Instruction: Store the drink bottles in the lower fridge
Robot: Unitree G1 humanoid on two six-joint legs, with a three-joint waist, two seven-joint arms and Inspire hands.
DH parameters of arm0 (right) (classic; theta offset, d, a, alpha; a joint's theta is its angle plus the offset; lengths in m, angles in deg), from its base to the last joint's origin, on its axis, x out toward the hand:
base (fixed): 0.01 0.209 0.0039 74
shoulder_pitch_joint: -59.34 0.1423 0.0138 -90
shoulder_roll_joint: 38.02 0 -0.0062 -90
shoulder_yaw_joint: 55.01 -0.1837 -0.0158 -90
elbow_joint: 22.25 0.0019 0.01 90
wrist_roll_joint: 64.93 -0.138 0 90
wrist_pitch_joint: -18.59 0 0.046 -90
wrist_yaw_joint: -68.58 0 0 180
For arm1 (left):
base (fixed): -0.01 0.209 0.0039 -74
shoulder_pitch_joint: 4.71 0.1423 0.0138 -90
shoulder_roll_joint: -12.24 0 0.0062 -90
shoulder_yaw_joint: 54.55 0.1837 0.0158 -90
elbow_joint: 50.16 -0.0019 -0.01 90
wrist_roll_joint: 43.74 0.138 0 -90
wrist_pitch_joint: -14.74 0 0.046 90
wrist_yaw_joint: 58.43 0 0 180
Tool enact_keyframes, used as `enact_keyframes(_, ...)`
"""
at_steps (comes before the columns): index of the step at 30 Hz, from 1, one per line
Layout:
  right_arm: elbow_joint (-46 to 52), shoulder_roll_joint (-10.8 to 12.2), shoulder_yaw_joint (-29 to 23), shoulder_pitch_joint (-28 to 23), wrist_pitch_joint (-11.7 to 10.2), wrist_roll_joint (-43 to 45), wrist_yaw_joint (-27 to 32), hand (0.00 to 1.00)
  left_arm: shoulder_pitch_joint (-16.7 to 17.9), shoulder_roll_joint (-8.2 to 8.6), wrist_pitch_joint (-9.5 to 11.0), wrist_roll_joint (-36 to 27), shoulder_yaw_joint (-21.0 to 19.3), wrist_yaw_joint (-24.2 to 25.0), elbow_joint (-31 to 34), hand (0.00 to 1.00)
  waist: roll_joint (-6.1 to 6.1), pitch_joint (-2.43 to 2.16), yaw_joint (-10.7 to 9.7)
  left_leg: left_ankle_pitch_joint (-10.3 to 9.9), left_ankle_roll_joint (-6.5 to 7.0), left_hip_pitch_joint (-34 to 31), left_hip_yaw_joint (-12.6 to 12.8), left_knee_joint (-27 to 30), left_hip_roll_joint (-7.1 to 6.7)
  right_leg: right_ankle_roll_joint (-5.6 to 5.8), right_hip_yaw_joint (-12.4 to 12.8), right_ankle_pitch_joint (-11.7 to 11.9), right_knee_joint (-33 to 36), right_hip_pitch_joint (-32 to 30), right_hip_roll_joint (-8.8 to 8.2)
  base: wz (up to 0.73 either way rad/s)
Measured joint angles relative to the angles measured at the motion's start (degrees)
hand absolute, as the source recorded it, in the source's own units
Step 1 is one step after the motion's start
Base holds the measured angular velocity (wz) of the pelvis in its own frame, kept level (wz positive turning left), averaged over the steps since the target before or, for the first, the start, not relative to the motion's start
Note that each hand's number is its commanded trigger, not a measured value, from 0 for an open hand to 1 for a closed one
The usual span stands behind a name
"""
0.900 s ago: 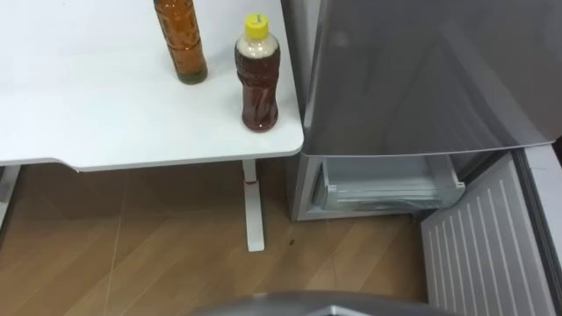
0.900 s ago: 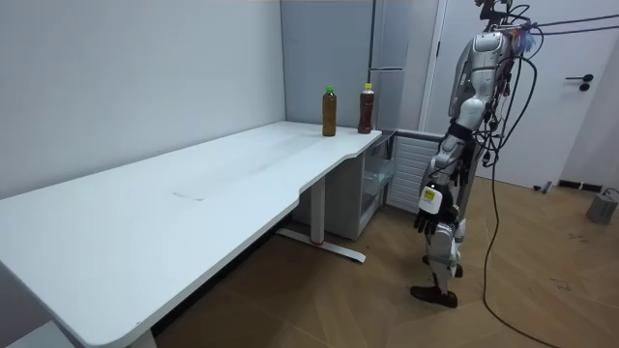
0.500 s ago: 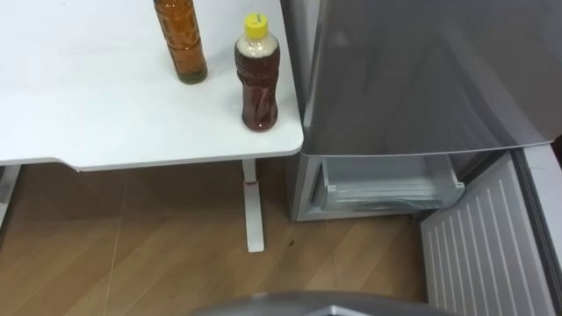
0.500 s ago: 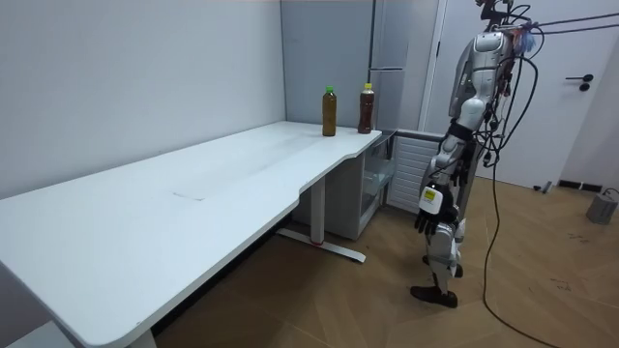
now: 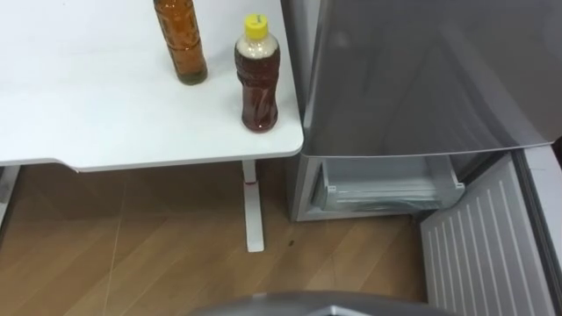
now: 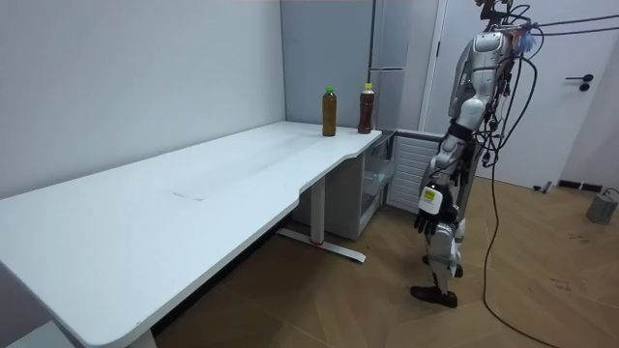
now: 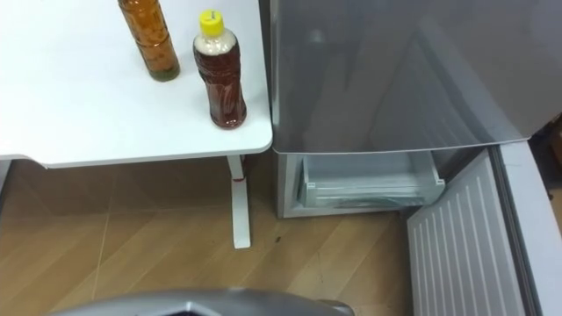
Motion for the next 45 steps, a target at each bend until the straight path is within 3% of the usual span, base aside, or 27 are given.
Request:
enact_keyframes(5,-0.31,0.03,-0.78,0.16,0.13,0.08,0.1,0.0,0.05,0.0,-0.1,-4.46,-2.81,0.0,-0.05,0.0,-0.06,-0.01,0.18,0.0,0.0,-0.14,-0.19,0.02,0.0,0.0,-0.05,0.0,0.06,0.05,0.0,0.0)
enact_keyframes(11,-0.94,0.04,-2.27,0.39,0.54,0.08,0.08,0.0,1.2,-0.1,-0.47,-14.69,-6.74,-0.23,-0.76,0.0,-0.09,-0.02,0.26,0.0,0.0,-0.12,-0.29,0.26,0.0,-0.01,-0.07,0.0,0.01,0.29,0.05,0.0)
enact_keyframes(16,-0.97,0.0,-4.87,0.2,0.57,-0.01,0.22,0.0,2.85,0.08,-0.31,-25.11,-10.75,-4.15,-1.74,0.0,0.1,0.0,0.15,-0.05,0.06,-0.07,-1.14,0.43,-0.18,0.04,-0.81,-0.17,-0.07,0.85,-0.12,0.08)
enact_keyframes(20,-0.92,-0.07,-4.92,0.61,0.55,-1.46,1.57,0.0,2.98,0.1,-0.15,-33.8,-13.48,-10.76,-1.37,0.0,0.51,0.0,0.3,-0.09,0.09,-0.17,-1.48,0.38,-0.25,0.05,-1.45,-0.2,0.07,0.96,-0.2,0.07)
enact_keyframes(23,-0.75,-0.21,-5.26,1.03,0.51,-1.4,1.76,0.0,2.66,0.16,1.83,-41.49,-17.55,-14.09,1.95,0.0,0.83,-0.04,0.48,-0.08,0.09,-0.07,-1.87,0.22,-0.34,0.05,-1.63,-0.2,0.16,1.04,-0.23,0.02)
enact_keyframes(24,-0.78,-0.35,-5.85,1.26,0.4,-1.53,1.7,0.0,2.2,0.16,3.33,-44.0,-19.22,-15.39,2.76,0.0,0.91,-0.07,0.48,-0.08,0.1,0.04,-1.96,0.12,-0.38,0.05,-1.67,-0.2,0.18,1.11,-0.25,0.0)
enact_keyframes(29,-0.66,-1.37,-9.09,1.64,-0.9,-1.96,1.85,0.0,0.39,0.0,6.57,-47.87,-23.71,-21.72,9.65,0.0,1.06,-0.07,0.51,-0.07,0.13,-0.38,-2.6,0.34,-0.67,0.17,-2.37,-0.25,0.73,1.03,-0.5,0.07)
enact_keyframes(32,-0.35,-1.86,-9.35,1.7,-2.4,-1.91,1.85,0.0,-0.09,0.02,8.92,-48.62,-23.94,-25.44,13.22,0.0,1.55,-0.2,0.58,-0.12,0.22,-0.44,-2.68,0.33,-0.76,0.21,-2.23,-0.27,0.53,0.98,-0.54,0.0)
enact_keyframes(35,0.18,-2.25,-9.5,1.71,-3.45,-2.0,1.79,0.0,-0.28,0.04,9.76,-49.34,-23.96,-29.43,19.04,0.0,1.87,-0.34,0.57,-0.13,0.23,-0.33,-3.04,0.33,-0.82,0.24,-2.35,-0.25,0.37,1.01,-0.55,0.0)
enact_keyframes(37,0.29,-2.71,-9.59,1.95,-4.46,-1.98,1.78,0.0,-0.3,0.04,12.34,-50.06,-23.95,-32.17,23.36,0.0,1.74,-0.27,0.84,-0.12,0.24,-0.27,-3.16,0.31,-0.83,0.24,-2.32,-0.25,0.37,1.01,-0.55,0.0)
enact_keyframes(39,0.38,-2.76,-10.23,1.96,-5.11,-1.92,1.75,0.0,-0.41,0.04,13.41,-49.86,-23.97,-33.93,25.97,0.0,1.77,-0.27,0.85,-0.13,0.24,-0.35,-3.17,0.28,-0.83,0.24,-2.31,-0.26,0.29,0.88,-0.53,0.0)
enact_keyframes(45,0.26,-2.77,-10.32,1.01,-5.61,-1.9,1.45,0.0,-0.13,0.03,14.55,-49.88,-23.96,-39.94,40.32,0.0,1.6,-0.5,1.83,-0.12,0.23,-0.38,-3.27,-0.07,-0.89,0.24,-2.34,-0.26,0.16,0.77,-0.54,0.0)
